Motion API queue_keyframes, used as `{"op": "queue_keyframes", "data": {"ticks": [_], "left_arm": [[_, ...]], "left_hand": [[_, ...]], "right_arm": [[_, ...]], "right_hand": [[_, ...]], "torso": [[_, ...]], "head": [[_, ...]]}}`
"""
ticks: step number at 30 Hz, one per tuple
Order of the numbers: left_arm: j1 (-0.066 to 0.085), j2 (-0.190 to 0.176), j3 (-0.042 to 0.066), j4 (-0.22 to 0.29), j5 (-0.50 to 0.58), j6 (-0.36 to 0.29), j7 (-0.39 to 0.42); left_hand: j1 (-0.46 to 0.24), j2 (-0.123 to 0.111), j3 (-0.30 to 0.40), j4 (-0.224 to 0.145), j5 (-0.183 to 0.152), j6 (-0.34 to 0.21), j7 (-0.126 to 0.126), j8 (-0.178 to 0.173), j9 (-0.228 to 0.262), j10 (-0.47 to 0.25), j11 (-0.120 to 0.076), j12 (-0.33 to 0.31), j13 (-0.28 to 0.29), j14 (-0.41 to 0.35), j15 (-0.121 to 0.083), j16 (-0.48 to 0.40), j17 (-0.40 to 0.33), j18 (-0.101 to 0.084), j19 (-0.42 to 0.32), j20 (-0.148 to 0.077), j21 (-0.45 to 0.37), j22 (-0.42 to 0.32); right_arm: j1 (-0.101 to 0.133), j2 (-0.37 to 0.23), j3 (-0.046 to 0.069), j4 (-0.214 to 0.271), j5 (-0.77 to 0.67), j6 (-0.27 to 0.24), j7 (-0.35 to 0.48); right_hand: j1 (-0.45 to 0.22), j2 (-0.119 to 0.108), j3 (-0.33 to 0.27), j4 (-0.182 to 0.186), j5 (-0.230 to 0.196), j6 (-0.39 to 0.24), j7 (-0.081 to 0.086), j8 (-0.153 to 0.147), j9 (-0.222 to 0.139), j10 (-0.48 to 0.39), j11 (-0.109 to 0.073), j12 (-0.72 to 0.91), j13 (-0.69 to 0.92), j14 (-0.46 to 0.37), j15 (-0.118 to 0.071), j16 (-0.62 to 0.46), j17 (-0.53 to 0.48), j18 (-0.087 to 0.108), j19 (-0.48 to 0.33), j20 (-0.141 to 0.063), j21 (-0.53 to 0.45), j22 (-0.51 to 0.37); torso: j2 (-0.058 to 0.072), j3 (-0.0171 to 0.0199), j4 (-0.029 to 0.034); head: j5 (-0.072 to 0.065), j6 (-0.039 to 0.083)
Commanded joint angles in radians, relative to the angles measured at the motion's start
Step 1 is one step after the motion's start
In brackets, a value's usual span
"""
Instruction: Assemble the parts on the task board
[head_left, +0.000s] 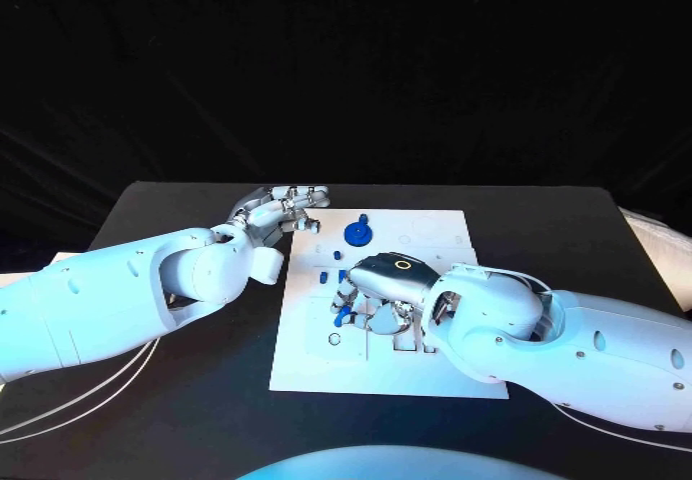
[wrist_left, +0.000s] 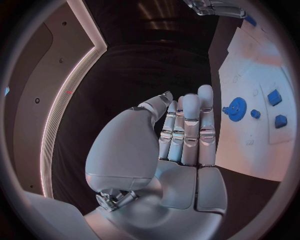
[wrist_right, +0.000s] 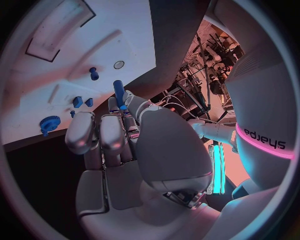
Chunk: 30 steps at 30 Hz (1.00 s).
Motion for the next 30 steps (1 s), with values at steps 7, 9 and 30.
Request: {"op": "queue_keyframes", "data": {"ticks": [7,9,30], "left_arm": [[0.000,0.002,0.001,0.004,-0.001,0.019,0.004],[0.000,0.002,0.001,0.005,-0.001,0.020,0.004],[0.000,0.004,0.001,0.002,-0.001,0.022,-0.001]], "left_hand": [[0.009,0.004,-0.005,-0.001,0.002,-0.007,-0.003,0.003,-0.001,-0.005,-0.002,0.005,0.001,-0.007,0.002,-0.005,-0.001,0.003,0.005,-0.001,-0.005,-0.001],[0.009,0.004,-0.005,-0.001,0.002,-0.007,-0.003,0.003,-0.001,-0.005,-0.002,0.005,0.001,-0.007,0.002,-0.005,-0.001,0.003,0.005,-0.001,-0.005,-0.001],[0.009,0.004,-0.005,-0.001,0.002,-0.007,-0.003,0.003,-0.001,-0.005,-0.002,0.005,0.001,-0.007,0.002,-0.005,-0.001,0.003,0.005,-0.001,-0.005,-0.001]], "right_arm": [[-0.026,0.031,-0.007,-0.042,-0.061,0.029,0.027],[-0.029,0.036,-0.008,-0.049,-0.065,0.032,0.026],[-0.050,0.062,-0.013,-0.070,-0.091,0.056,0.012]], "right_hand": [[0.005,-0.003,0.043,-0.037,0.004,0.002,0.004,-0.003,-0.001,0.052,-0.042,0.002,0.001,0.017,0.000,0.005,0.000,-0.004,0.005,0.003,0.004,0.000],[0.005,-0.003,0.043,-0.037,0.004,0.002,0.004,-0.003,-0.001,0.052,-0.042,0.002,0.001,0.017,0.000,0.005,0.000,-0.004,0.005,0.003,0.004,0.000],[-0.001,-0.004,0.045,-0.039,0.004,0.006,0.004,-0.002,0.000,0.058,-0.042,0.001,0.002,0.017,0.000,0.005,-0.001,-0.004,0.005,0.004,0.004,0.000]], "torso": [[-0.001,0.0005,-0.0015],[-0.001,0.0007,-0.0018],[-0.001,0.0001,-0.0020]], "head": [[0.010,-0.006],[0.010,-0.007],[0.012,-0.016]]}}
